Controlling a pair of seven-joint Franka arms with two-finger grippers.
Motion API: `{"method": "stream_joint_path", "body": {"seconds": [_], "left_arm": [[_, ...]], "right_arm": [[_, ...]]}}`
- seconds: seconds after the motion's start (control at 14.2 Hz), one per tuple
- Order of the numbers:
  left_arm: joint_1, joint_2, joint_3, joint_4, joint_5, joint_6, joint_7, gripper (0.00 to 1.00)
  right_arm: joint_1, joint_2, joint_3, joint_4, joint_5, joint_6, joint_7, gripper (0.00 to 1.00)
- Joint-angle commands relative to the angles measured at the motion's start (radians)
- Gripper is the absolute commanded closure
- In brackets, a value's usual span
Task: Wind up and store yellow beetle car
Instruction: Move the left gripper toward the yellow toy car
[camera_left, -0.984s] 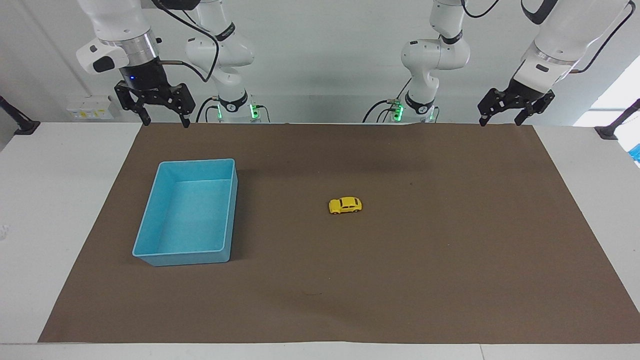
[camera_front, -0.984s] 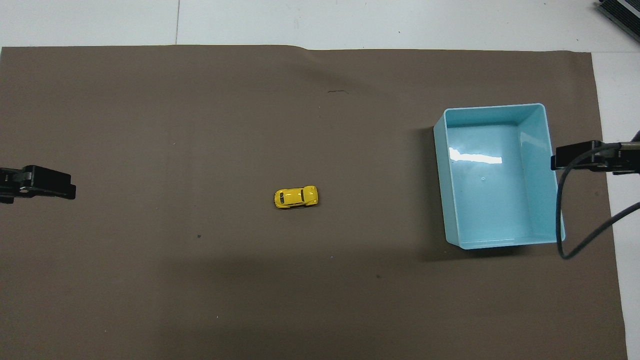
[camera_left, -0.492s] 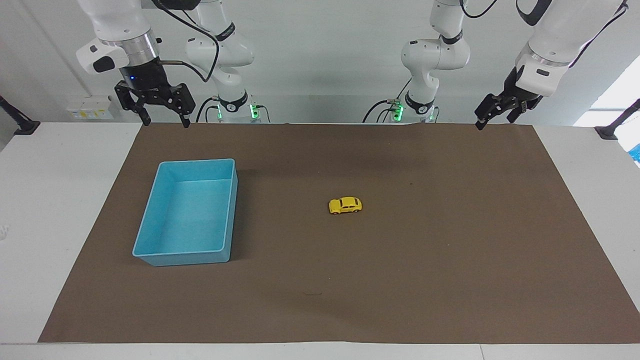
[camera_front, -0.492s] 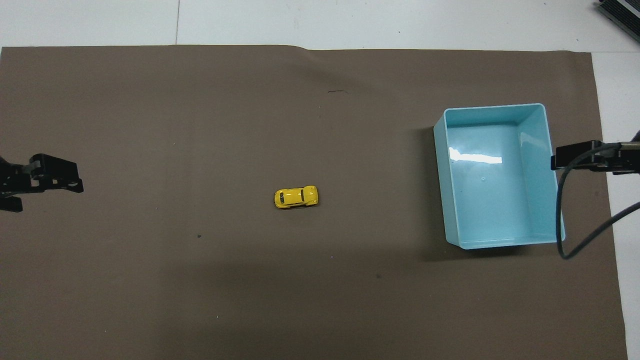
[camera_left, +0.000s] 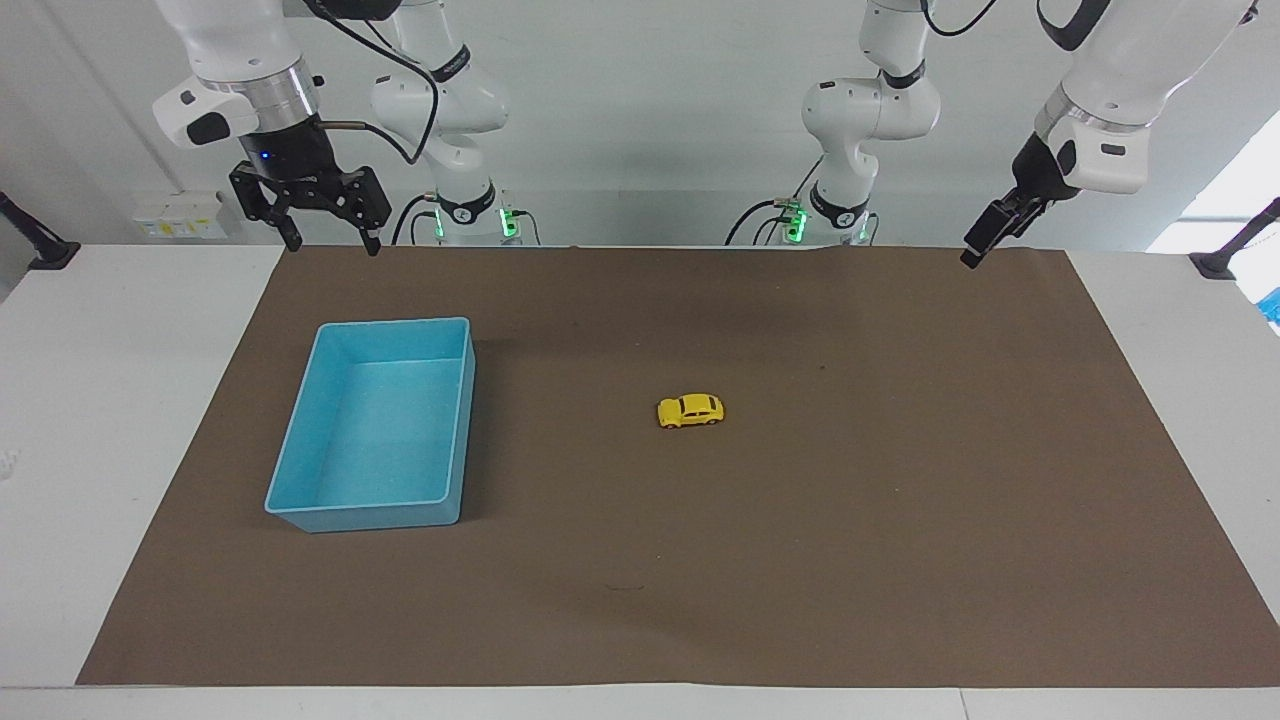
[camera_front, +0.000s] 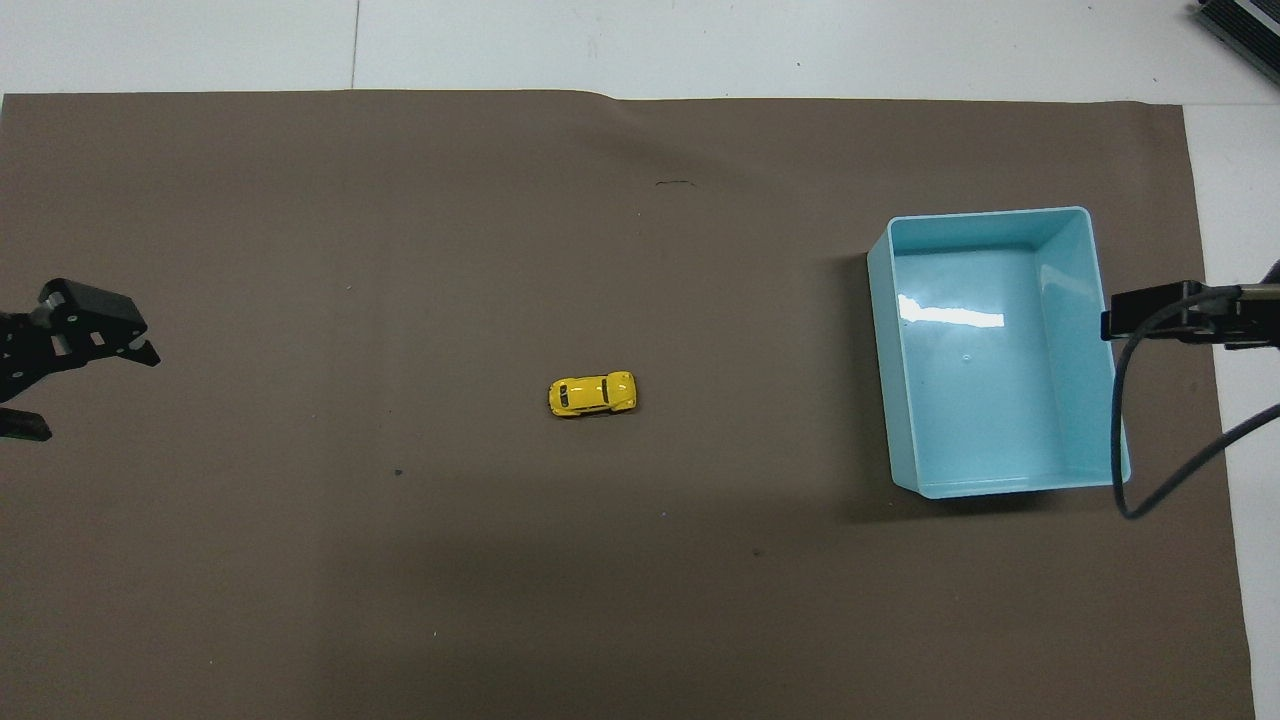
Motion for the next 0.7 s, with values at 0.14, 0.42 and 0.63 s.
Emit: {"method": "stream_joint_path", "body": {"seconds": [0.14,0.42,0.63], "left_arm": [[-0.016,-0.017,0.0,-0.043,-0.018,0.022,-0.247,0.0],[-0.094,-0.006,0.0,-0.106,-0.018,0.141,-0.574,0.0],[-0.162,0.032,0.001,-0.119,-0.018,0.233,-0.87,0.0]], "right_arm": [[-0.004,-0.006,0.006,-0.003,-0.002,0.01,0.014,0.0],[-0.005,-0.006,0.006,-0.003,-0.002,0.01,0.014,0.0],[-0.005,-0.006,0.006,-0.003,-0.002,0.01,0.014,0.0]]}}
